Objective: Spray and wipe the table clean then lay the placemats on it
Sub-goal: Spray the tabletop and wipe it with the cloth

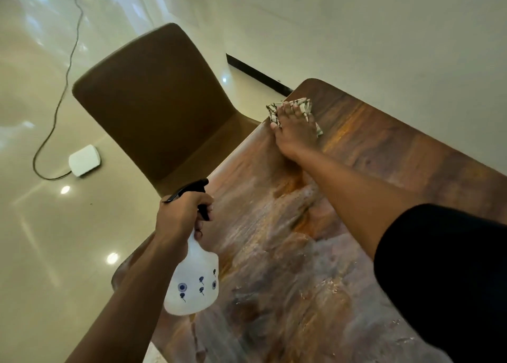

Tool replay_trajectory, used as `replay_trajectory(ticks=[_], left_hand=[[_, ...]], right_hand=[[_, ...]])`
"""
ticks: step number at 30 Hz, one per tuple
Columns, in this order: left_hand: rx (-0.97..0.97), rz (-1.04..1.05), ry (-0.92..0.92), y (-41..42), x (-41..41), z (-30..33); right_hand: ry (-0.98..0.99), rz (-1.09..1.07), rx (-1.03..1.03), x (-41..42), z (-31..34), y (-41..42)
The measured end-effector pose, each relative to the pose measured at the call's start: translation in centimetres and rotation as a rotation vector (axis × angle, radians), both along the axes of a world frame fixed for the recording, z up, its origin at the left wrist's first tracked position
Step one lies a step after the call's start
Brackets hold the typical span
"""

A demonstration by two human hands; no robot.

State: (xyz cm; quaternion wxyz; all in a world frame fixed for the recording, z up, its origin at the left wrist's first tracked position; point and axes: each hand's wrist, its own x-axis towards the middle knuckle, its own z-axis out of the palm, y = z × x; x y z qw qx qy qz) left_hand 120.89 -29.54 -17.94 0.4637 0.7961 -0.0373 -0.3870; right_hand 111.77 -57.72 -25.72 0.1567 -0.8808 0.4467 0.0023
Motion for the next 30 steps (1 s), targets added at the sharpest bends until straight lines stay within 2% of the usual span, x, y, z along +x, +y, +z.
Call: replay_trajectory(ticks=[2, 8, 13, 15, 20, 22, 25, 30], left_hand=[[-0.001, 0.012, -0.008, 0.5, 0.3, 0.0], [-0.005, 0.056, 0.025, 1.3, -0.2, -0.4], [-0.003, 0.051, 0.055, 1.4, -1.2, -1.3], [-0.01, 0.069, 0.048, 1.4, -1.3, -1.6], [-0.015, 0.086, 0.04, 2.2, -1.0, -1.5], [-0.035, 0.056, 0.073, 3.0, -0.9, -1.1], [-0.043, -0.006, 0.112, 4.0, -1.3, -0.8], [-0.019, -0.047, 0.115, 5.9, -3.1, -0.9]], right_hand=[[-0.042, 0.063, 0.0, 1.2, 0.0, 3.3], [-0.016, 0.431, -0.002, 1.2, -0.7, 12.8], [0.036, 0.653, -0.045, -1.0, -0.8, 11.3], [0.046, 0.558, -0.016, -1.1, -0.3, 8.5], [0.016, 0.047, -0.013, -4.0, 0.2, 1.0], [0.016, -0.043, 0.016, -5.1, 0.2, 0.3], [-0.011, -0.051, 0.04, -5.5, 0.3, 2.6], [-0.005, 0.134, 0.069, -7.7, 0.4, 12.5]])
